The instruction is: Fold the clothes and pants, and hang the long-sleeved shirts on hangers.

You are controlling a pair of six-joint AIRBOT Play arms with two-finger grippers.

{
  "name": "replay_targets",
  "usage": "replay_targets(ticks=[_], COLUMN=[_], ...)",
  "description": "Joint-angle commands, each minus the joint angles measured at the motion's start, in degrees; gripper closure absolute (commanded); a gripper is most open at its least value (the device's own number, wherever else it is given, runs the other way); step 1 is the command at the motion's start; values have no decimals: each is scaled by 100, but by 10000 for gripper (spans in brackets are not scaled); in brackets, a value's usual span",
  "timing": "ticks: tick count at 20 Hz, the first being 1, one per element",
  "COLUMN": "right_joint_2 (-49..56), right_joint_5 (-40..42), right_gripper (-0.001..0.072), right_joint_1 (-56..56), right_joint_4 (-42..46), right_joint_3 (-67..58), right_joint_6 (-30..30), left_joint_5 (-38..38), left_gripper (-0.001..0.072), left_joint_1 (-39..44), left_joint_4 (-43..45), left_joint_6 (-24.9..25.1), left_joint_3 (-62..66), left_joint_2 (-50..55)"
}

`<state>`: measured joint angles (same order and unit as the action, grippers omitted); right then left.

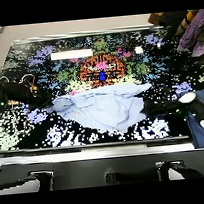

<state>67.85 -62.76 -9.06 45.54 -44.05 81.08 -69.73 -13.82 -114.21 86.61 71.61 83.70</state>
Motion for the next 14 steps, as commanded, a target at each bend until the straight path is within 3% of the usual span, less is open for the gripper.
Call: replay_targets(ticks=[1,5,8,11,14], right_joint_2=[-748,-1344,-1628,-1950,-2393], right_joint_5=[-575,-632,-605,-577,-111], right_gripper=[677,677,677,677,677], right_joint_1=[22,20,22,22,22], right_joint_4=[-98,-85,162,1222,2472], right_joint_3=[-1231,-3648,-5547,-7125,-7604], right_joint_6=[286,1152,1550,1753,2232], left_joint_5=[-516,-970,-975,-761,-463], left_gripper=[690,690,690,690,690], left_joint_1=[-275,-723,-1132,-1537,-1808], left_joint_4=[-610,-946,-907,-308,734], left_joint_6=[216,146,-201,-610,-1274], left_joint_3=[566,2026,3189,3858,3886], left_joint_2=[-308,-1047,-1880,-2859,-3703])
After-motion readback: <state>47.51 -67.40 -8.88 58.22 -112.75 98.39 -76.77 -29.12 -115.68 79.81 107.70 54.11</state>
